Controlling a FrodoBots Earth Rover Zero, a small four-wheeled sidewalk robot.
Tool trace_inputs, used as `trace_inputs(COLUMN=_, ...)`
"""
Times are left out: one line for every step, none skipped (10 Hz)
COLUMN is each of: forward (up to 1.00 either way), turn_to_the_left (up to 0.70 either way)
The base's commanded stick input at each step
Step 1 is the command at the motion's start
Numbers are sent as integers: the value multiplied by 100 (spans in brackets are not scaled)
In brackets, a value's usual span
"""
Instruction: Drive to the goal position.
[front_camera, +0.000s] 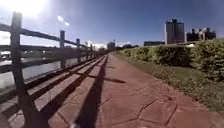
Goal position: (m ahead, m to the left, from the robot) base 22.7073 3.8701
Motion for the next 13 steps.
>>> trace_inputs(forward=85, turn_to_the_left=0)
trace_inputs(forward=85, turn_to_the_left=0)
trace_inputs(forward=85, turn_to_the_left=0)
trace_inputs(forward=85, turn_to_the_left=0)
trace_inputs(forward=85, turn_to_the_left=0)
trace_inputs(forward=85, turn_to_the_left=0)
trace_inputs(forward=85, turn_to_the_left=0)
trace_inputs(forward=85, turn_to_the_left=0)
trace_inputs(forward=85, turn_to_the_left=0)
trace_inputs(forward=85, turn_to_the_left=0)
trace_inputs(forward=85, turn_to_the_left=0)
trace_inputs(forward=85, turn_to_the_left=0)
trace_inputs(forward=85, turn_to_the_left=0)
